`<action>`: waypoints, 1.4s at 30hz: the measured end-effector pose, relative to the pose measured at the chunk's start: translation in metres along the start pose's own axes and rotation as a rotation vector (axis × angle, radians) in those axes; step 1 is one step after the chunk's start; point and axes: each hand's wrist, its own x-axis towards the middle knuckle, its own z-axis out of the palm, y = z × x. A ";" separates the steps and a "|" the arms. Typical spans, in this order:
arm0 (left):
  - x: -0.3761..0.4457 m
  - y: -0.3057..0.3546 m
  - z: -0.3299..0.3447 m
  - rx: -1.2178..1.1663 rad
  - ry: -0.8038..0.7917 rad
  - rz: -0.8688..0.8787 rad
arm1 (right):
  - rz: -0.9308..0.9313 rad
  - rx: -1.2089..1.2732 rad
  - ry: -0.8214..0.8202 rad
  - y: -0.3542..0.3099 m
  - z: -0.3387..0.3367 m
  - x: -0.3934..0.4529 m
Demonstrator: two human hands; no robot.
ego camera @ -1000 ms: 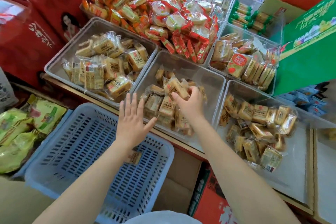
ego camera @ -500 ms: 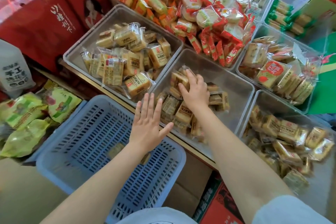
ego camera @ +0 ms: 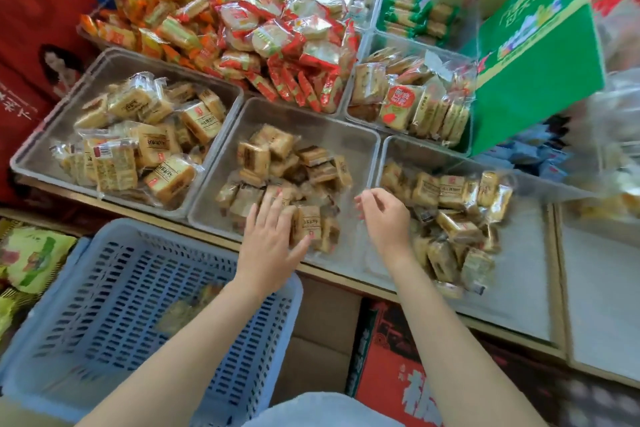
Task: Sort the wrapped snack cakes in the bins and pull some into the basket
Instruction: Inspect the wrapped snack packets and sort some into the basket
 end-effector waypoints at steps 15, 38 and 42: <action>0.068 0.112 0.069 -0.053 -0.141 0.068 | 0.304 0.235 -0.105 0.087 -0.044 0.083; 0.075 0.134 0.029 -0.957 -0.141 -0.277 | 0.174 0.264 -0.277 0.074 -0.065 0.039; 0.073 0.119 0.036 -0.979 -0.054 -0.365 | 0.187 0.291 -0.332 0.072 -0.062 0.030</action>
